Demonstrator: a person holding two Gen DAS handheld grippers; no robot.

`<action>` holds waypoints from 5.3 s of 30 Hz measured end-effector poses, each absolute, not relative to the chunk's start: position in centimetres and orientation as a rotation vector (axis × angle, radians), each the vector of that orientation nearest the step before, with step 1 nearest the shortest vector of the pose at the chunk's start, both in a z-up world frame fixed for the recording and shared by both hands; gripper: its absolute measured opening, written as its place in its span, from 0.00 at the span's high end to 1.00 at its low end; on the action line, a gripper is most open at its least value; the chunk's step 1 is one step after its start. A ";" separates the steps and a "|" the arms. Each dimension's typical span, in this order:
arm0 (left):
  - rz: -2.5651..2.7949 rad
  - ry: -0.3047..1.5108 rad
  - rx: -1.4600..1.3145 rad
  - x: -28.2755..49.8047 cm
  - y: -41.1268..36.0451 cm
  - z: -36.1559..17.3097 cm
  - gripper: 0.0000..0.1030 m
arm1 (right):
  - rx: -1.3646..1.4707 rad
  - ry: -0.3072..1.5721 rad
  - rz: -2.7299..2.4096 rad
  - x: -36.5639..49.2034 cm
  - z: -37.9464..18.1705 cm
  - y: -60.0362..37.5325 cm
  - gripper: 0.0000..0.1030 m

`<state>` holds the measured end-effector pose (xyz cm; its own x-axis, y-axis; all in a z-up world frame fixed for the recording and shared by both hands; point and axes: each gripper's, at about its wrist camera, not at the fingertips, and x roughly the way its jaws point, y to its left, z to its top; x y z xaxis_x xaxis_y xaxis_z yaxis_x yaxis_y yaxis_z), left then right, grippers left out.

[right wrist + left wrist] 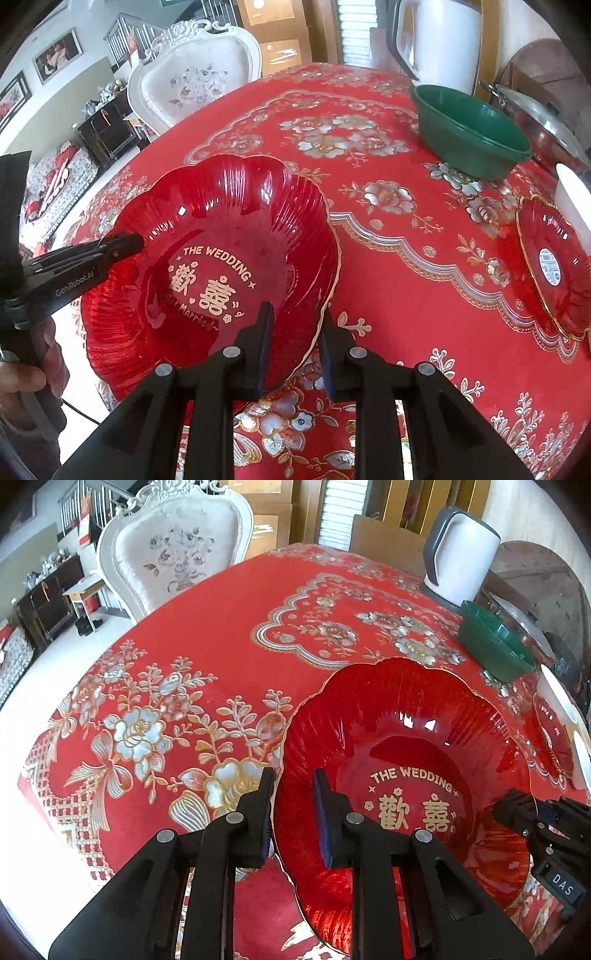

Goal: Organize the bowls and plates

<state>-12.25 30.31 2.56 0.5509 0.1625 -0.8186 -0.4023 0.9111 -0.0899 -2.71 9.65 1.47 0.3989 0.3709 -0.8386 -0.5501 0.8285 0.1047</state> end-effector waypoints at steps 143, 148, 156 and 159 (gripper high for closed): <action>0.140 0.892 -0.157 -2.6 13.2 9.5 0.78 | 0.016 0.846 0.385 2.7 8.6 -7.1 0.83; 0.182 0.887 -0.181 -5.2 16.2 9.5 0.78 | -0.014 0.844 0.435 1.7 8.6 -4.0 0.83; 0.262 0.882 -0.213 -9.2 21.0 9.0 0.78 | -0.067 0.854 0.524 0.1 8.1 1.6 0.83; 0.292 0.882 -0.217 -10.5 22.5 8.7 0.78 | -0.091 0.863 0.552 -0.5 7.6 3.6 0.83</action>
<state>-10.52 22.54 8.65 0.6002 0.1610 -0.7835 -0.3386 0.9386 -0.0665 -0.55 3.63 7.61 0.5204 0.4237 -0.7414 -0.4953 0.8570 0.1421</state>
